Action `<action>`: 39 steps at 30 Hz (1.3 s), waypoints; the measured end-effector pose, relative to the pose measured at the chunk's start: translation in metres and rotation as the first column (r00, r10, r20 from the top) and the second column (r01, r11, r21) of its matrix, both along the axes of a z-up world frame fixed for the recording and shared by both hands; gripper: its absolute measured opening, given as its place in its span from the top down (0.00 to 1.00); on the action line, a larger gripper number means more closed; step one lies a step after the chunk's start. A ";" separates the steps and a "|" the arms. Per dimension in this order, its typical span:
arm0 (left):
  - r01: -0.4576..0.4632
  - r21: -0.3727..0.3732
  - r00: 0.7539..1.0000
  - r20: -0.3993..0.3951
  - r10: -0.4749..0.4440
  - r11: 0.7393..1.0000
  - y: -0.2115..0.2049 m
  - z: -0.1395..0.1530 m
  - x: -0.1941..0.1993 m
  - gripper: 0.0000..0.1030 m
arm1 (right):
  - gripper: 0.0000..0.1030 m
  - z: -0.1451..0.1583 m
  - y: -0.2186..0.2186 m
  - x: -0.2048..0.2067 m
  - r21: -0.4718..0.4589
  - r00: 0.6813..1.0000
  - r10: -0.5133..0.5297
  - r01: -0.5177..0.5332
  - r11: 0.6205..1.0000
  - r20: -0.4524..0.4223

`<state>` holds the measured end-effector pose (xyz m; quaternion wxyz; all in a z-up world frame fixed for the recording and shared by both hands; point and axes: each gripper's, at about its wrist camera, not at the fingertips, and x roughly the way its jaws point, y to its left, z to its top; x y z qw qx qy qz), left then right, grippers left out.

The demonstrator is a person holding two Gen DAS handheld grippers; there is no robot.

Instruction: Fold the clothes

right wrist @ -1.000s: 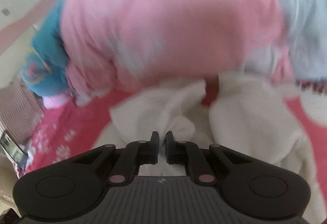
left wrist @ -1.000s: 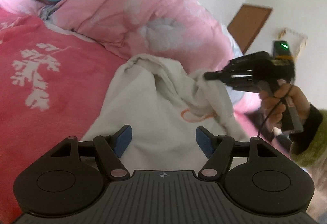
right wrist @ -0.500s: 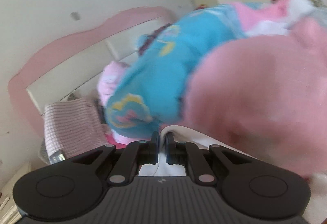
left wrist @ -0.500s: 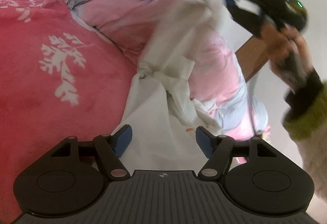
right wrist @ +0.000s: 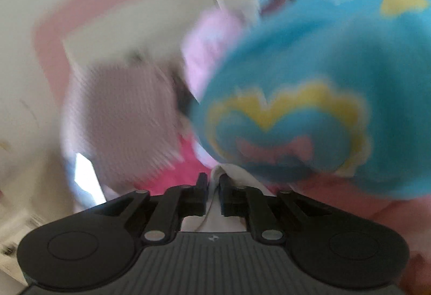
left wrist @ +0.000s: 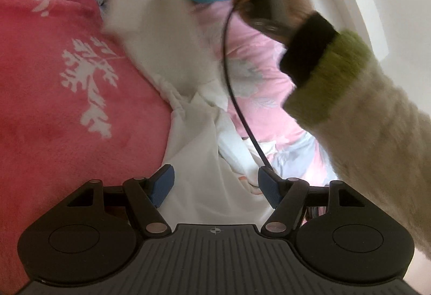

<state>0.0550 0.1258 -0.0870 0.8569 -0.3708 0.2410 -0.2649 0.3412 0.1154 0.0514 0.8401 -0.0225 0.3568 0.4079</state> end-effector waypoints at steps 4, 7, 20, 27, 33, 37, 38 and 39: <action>-0.012 -0.033 1.000 -0.002 0.012 0.999 0.005 0.000 -0.002 0.33 | 0.72 -0.013 0.013 0.009 -0.157 1.000 -0.013 0.011 0.988 -0.010; -0.048 -0.071 0.999 -0.005 0.048 0.996 0.011 -0.002 -0.004 0.33 | 0.54 0.008 -0.003 -0.009 -0.164 0.998 -0.001 0.013 0.986 0.070; -0.108 0.003 0.994 0.017 0.108 0.994 0.005 0.001 -0.010 0.33 | 0.28 0.007 -0.166 -0.105 -0.218 0.964 -0.229 0.255 0.942 0.136; -0.126 0.089 0.992 0.042 0.122 0.988 -0.001 0.002 -0.012 0.33 | 0.56 -0.102 -0.198 -0.113 -0.430 0.913 -0.387 0.403 0.808 0.128; -0.150 0.175 0.988 0.060 0.142 0.973 -0.010 0.003 -0.012 0.33 | 0.96 -0.068 -0.277 -0.132 -0.101 0.806 -0.586 0.592 0.800 0.081; -0.162 0.216 0.986 0.067 0.151 0.963 -0.015 0.003 -0.011 0.33 | 0.97 -0.030 -0.356 -0.162 0.037 0.696 -0.707 0.709 0.704 0.128; -0.165 0.228 0.986 0.070 0.153 0.960 -0.016 0.003 -0.011 0.33 | 0.97 -0.021 -0.376 -0.170 0.072 0.664 -0.735 0.733 0.676 0.136; -0.167 0.242 0.985 0.073 0.153 0.956 -0.017 0.003 -0.011 0.33 | 0.97 -0.011 -0.396 -0.177 0.108 0.632 -0.762 0.755 0.647 0.142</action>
